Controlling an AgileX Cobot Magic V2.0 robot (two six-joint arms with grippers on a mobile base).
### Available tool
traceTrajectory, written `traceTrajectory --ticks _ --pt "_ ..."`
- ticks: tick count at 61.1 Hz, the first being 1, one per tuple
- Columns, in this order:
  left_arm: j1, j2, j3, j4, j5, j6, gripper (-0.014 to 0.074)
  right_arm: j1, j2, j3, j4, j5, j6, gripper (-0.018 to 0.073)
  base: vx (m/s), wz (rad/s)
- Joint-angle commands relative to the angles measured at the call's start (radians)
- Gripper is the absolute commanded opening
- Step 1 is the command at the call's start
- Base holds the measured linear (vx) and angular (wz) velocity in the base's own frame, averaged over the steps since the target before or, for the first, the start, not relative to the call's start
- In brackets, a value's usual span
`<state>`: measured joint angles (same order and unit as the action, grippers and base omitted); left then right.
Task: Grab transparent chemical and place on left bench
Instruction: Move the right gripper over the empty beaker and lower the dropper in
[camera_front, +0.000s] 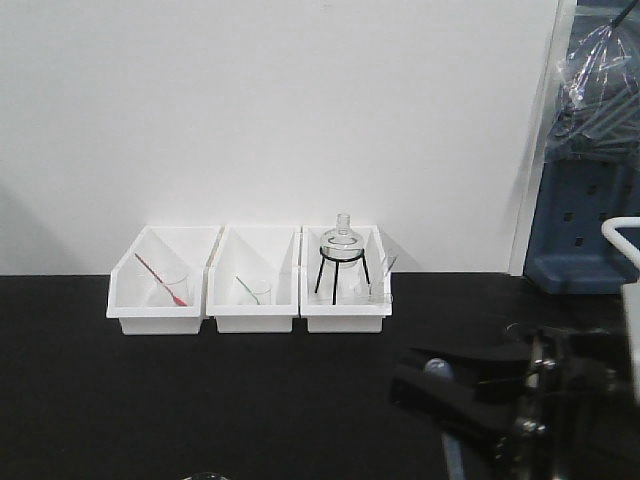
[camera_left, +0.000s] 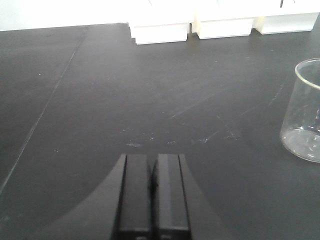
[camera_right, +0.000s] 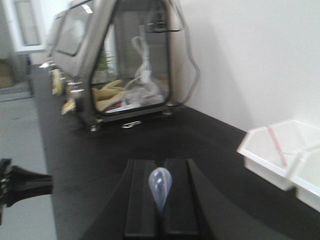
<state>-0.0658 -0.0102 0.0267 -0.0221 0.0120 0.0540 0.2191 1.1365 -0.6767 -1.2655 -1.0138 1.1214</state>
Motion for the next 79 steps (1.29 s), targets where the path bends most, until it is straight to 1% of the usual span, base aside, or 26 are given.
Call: traceTrajectory --ticks 1,2,7,12,18,21,25,32,43,55,63,72,79 --pt "-0.002 -0.019 0.016 -0.001 -0.078 -0.008 -0.0003 0.128 0.029 -0.035 0.163 0.031 -0.160 -0.0001 0.00 0.00" --pt "-0.002 -0.019 0.016 -0.001 -0.078 -0.008 -0.0003 0.160 0.041 -0.035 0.194 0.046 -0.195 -0.0001 0.00 0.00" --pt "-0.002 -0.019 0.016 -0.001 -0.078 -0.008 -0.0003 0.263 0.092 -0.035 0.316 0.084 -0.331 -0.0001 0.00 0.00" --pt "-0.002 -0.019 0.016 -0.001 -0.078 -0.008 -0.0003 0.358 0.168 -0.047 0.419 0.082 -0.470 -0.0001 0.00 0.00" --pt "-0.002 -0.019 0.016 -0.001 -0.078 -0.008 -0.0003 0.448 0.261 -0.092 0.502 0.081 -0.591 0.0000 0.00 0.00" --pt "-0.002 -0.019 0.016 -0.001 -0.078 -0.008 -0.0003 0.478 0.310 -0.122 0.531 0.081 -0.641 0.0000 0.00 0.00" --pt "-0.002 -0.019 0.016 -0.001 -0.078 -0.008 -0.0003 0.510 0.379 -0.171 0.559 0.081 -0.681 0.0001 0.00 0.00" --pt "-0.002 -0.019 0.016 -0.001 -0.078 -0.008 -0.0003 0.537 0.488 -0.264 0.586 0.081 -0.714 0.0001 0.00 0.00" --pt "-0.002 -0.019 0.016 -0.001 -0.078 -0.008 -0.0003 0.536 0.637 -0.416 0.591 0.081 -0.757 0.0003 0.00 0.00" --pt "-0.002 -0.019 0.016 -0.001 -0.078 -0.008 -0.0003 0.536 0.778 -0.571 0.592 0.082 -0.758 0.0003 0.00 0.00" --pt "-0.002 -0.019 0.016 -0.001 -0.078 -0.008 -0.0003 0.536 0.850 -0.624 0.625 0.083 -0.758 0.0007 0.00 0.00" --pt "-0.002 -0.019 0.016 -0.001 -0.078 -0.008 -0.0003 0.535 0.896 -0.628 0.689 0.086 -0.758 0.0052 0.00 0.00" --pt "-0.002 -0.019 0.016 -0.001 -0.078 -0.008 -0.0003 0.535 0.906 -0.628 0.685 0.087 -0.758 0.0134 0.00 0.00"
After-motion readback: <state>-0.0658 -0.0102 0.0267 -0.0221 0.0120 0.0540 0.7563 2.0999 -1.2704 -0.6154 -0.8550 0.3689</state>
